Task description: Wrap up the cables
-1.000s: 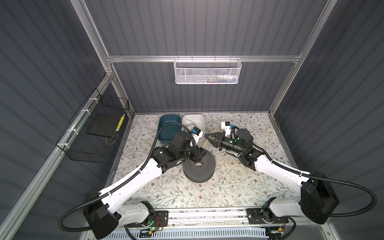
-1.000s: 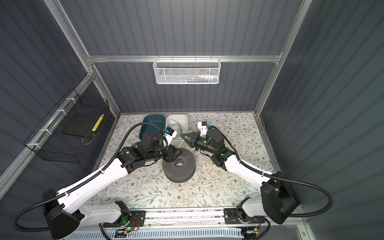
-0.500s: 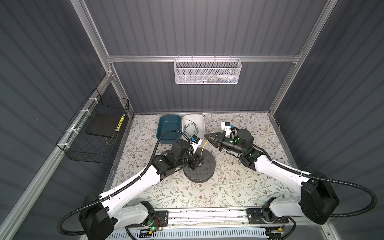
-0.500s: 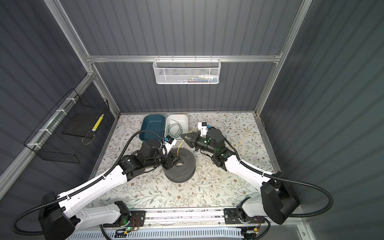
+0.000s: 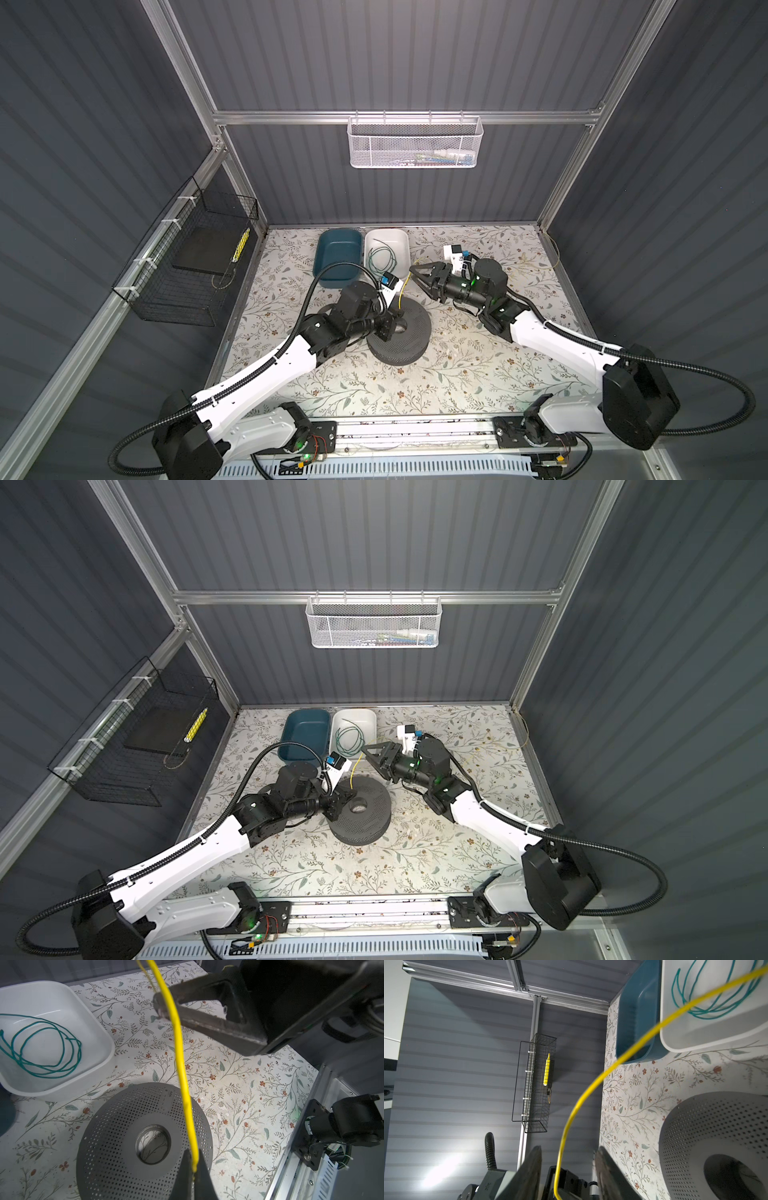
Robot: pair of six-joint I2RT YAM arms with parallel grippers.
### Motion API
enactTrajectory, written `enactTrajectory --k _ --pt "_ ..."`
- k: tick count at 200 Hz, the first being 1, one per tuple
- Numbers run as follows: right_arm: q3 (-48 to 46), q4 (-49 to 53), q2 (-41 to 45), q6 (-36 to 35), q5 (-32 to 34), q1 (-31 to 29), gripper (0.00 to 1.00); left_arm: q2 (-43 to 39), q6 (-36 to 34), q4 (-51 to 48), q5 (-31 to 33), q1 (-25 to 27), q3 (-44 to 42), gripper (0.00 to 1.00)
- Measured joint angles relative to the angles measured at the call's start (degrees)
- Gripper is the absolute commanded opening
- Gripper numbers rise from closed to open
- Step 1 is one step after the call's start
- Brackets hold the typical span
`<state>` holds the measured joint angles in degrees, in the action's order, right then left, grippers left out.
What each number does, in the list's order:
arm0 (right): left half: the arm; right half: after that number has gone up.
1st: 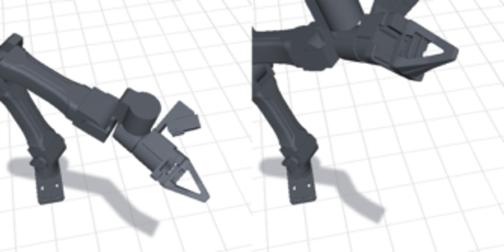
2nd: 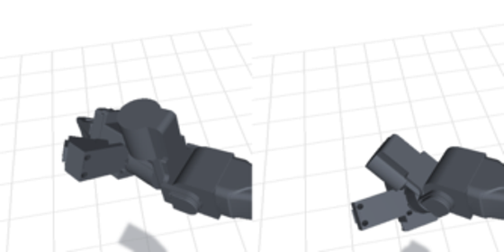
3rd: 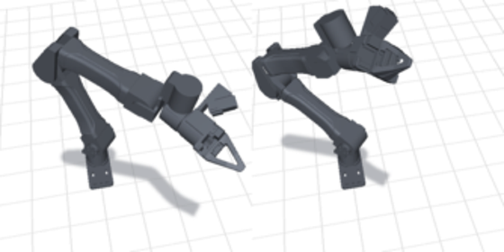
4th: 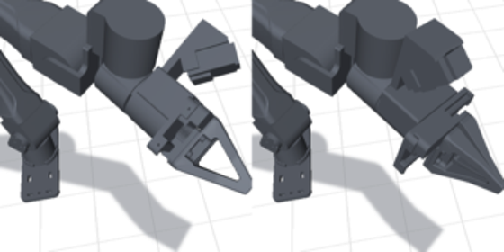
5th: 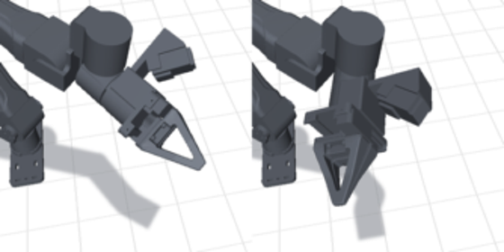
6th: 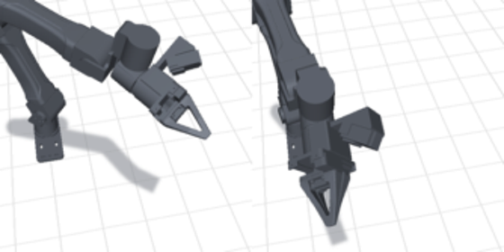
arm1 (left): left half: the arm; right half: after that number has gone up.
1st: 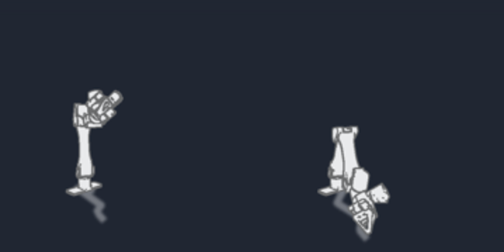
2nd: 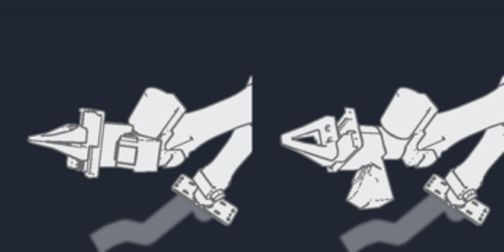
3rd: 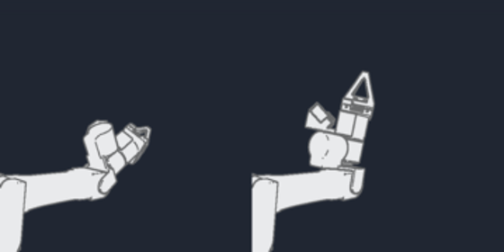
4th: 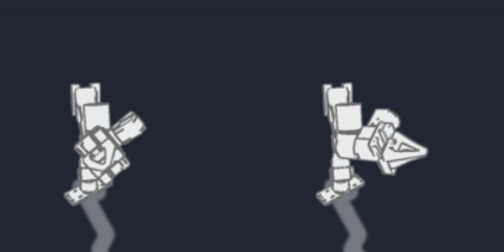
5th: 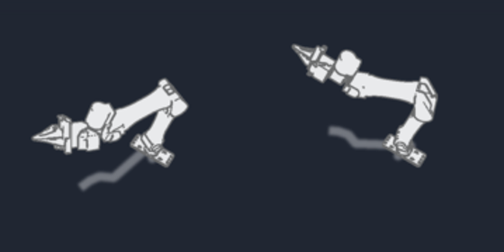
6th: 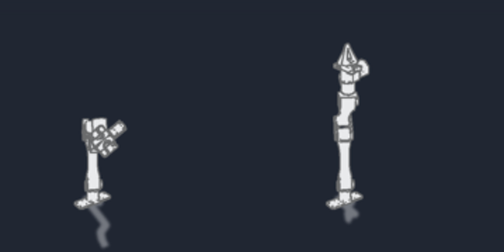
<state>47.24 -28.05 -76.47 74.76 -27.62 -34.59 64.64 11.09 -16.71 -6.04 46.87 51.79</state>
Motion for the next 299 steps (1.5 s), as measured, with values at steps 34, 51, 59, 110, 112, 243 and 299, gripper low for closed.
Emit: enactTrajectory --k 34,51,59,110,112,243,299 --pt "0.0 5.11 2.97 -5.92 0.44 -2.49 0.46 3.63 -0.2 -2.82 -0.15 -0.09 4.7 0.0" --pt "0.0 7.58 3.89 -9.07 0.92 -3.69 0.44 4.74 -0.2 -3.04 -0.63 -0.09 5.79 0.0" --pt "0.04 8.76 4.0 -10.25 1.11 -4.2 0.43 5.05 -0.2 -3.23 -1.05 -0.09 6.05 0.0" --pt "0.79 12.96 2.95 -16.17 2.6 -4.85 0.34 6.21 -0.2 -4.13 -4.17 -0.11 6.47 0.0" --pt "0.92 13.14 2.86 -16.33 2.64 -4.85 0.33 6.25 -0.2 -4.13 -4.33 -0.09 6.47 0.0" --pt "0.63 16.59 5.99 -23.3 7.72 -4.68 0.0 3.15 -0.24 -5.25 -3.06 -0.2 5.9 0.53" --pt "-4.09 17.53 12.28 -24.41 10.32 0.15 0.0 -12.0 11.93 0.44 4.61 -10.6 -10.01 0.76"
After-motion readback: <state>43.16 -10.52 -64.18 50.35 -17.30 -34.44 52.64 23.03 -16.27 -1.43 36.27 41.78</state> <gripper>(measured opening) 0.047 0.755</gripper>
